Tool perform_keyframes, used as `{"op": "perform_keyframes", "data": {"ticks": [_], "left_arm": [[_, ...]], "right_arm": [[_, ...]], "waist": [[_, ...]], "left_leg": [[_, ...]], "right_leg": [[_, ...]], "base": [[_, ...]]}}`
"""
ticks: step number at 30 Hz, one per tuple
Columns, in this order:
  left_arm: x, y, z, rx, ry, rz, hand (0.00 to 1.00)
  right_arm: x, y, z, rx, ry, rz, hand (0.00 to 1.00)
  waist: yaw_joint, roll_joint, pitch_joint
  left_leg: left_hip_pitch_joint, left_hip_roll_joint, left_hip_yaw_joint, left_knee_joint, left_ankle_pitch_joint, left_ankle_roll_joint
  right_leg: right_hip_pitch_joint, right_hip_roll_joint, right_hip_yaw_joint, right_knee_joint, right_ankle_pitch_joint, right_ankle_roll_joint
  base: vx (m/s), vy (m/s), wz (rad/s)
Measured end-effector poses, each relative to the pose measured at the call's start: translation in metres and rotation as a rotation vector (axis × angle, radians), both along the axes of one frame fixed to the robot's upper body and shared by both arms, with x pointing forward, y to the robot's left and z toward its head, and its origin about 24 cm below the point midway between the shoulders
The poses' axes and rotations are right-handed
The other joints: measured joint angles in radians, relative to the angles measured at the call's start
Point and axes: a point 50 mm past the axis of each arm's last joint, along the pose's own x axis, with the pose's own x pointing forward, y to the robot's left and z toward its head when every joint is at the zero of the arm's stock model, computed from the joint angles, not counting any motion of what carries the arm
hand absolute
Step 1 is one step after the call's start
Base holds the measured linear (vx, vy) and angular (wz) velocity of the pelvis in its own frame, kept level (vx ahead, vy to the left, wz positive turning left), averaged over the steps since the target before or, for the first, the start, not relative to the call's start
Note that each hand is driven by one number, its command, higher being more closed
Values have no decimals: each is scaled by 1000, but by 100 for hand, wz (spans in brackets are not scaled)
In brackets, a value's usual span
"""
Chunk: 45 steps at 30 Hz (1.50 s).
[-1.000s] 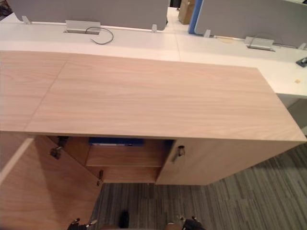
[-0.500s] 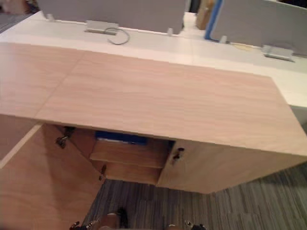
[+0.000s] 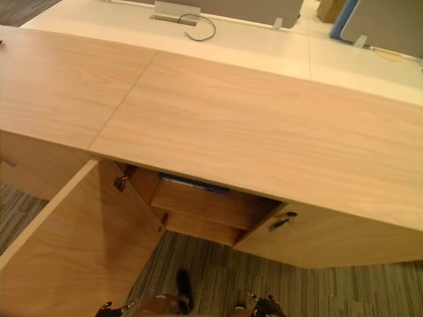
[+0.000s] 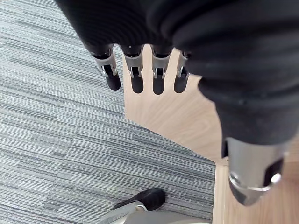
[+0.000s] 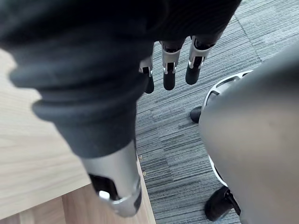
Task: Walk over to the cabinet, pick up the folder, carry it to the office cabinet, place the folder inside the office cabinet, then close the office cabinet door
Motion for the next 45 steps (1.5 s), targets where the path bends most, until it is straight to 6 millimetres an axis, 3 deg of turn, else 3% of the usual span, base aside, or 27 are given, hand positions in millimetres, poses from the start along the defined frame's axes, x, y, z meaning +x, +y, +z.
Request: {"op": "perform_keyframes", "data": {"ticks": [5,7,9,12,15,19,22,24,27,29,30,31,32,33,35,38,40,42,45], "left_arm": [[3,1,1,15,-1,-50,0],[5,-1,1,14,-1,-70,0],[6,0,1,18,-4,-76,0],[-3,3,1,21,16,-58,0],[-18,10,0,32,54,-10,0],[-22,7,-3,13,62,34,0],[-25,8,-3,7,63,66,0],[-25,8,-3,3,58,86,0],[-24,6,-3,0,49,113,0],[-16,6,-2,4,30,106,0],[-12,7,-2,7,21,100,0],[-7,8,0,14,8,97,0],[1,9,2,25,-16,92,0],[-1,6,1,20,-6,71,0],[2,4,1,19,-7,43,0],[8,2,1,14,-12,2,0],[8,2,1,6,-11,-8,0],[9,3,2,5,-11,-17,0],[8,3,1,5,-6,-22,0]], "right_arm": [[3,-4,2,-21,-13,22,0],[2,-5,2,-26,-14,26,0],[3,-5,2,-30,-13,44,0],[0,-2,0,-24,5,60,0],[-4,7,-3,12,37,69,0],[-1,4,-3,6,37,79,0],[-6,-1,-3,-9,49,85,0],[-10,-6,-3,-25,52,82,0],[-11,-8,-3,-31,54,78,0],[-11,-11,-3,-38,51,68,0],[-12,-12,-3,-38,51,55,0],[-14,-14,-3,-40,55,35,0],[-21,-17,-4,-43,75,12,0],[-26,-23,-4,-51,87,-18,0],[-27,-22,-4,-45,90,-28,0],[-25,-22,-4,-41,83,-47,0],[-16,-20,-2,-37,58,-54,0],[-10,-18,-1,-38,40,-37,0],[-1,-15,0,-39,20,5,0]], "waist": [[-8,14,-6],[-16,19,-8],[-14,18,-12],[-10,3,-27],[9,-44,-54],[2,-19,-49],[-5,-18,-39],[-7,-17,-36],[-10,-11,-23],[-15,-10,-6],[-15,-5,10],[-15,-8,30],[-13,-5,45],[-16,20,51],[-13,14,55],[-17,13,52],[-16,11,50],[-16,11,49],[-16,10,49]], "left_leg": [[45,19,-71,-45,26,-2],[55,29,-136,-40,24,-1],[50,32,-191,-24,14,-15],[22,34,-253,32,-5,-45],[-8,40,-260,82,-19,-93],[-18,121,-258,87,-5,-145],[11,178,-273,104,-13,-181],[15,191,-285,114,-16,-187],[-5,186,-303,137,-16,-187],[-38,179,-304,173,-30,-176],[-55,186,-275,197,-58,-140],[-70,209,-184,258,-85,-105],[-120,244,-58,417,-124,-95],[-136,241,-5,450,-171,-98],[-142,192,-8,428,-175,-85],[-131,117,-34,340,-142,-50],[-76,70,-49,173,-49,-43],[-33,59,-73,44,25,-52],[0,60,-93,-45,82,-63]], "right_leg": [[-68,-20,7,251,1,2],[-117,-37,62,390,-29,-16],[-133,-51,119,420,-46,-1],[-130,-68,169,347,-54,28],[-97,-60,141,147,-13,85],[-55,31,136,31,-22,80],[-13,87,129,28,-22,79],[5,102,113,22,-19,71],[17,106,100,-5,-17,39],[24,102,66,-3,-17,36],[31,100,46,-3,-18,35],[35,89,16,-4,-28,26],[38,67,-19,15,-45,37],[37,52,-34,43,-61,60],[31,21,-32,41,-64,64],[36,-6,-26,15,-43,41],[27,-13,-29,-2,-7,-6],[20,1,-33,-2,14,-2],[24,22,-49,-3,16,1]], "base": [[76,-10,25],[49,-45,94],[43,-92,99],[11,-174,77],[11,-342,20],[5,-274,-17],[-52,-252,2],[-73,-119,11],[-106,-14,12],[-125,31,42],[-184,51,69],[-142,107,88],[-14,227,104],[49,212,82],[131,248,47],[123,157,44],[106,64,31],[66,8,27],[25,-39,20]]}}
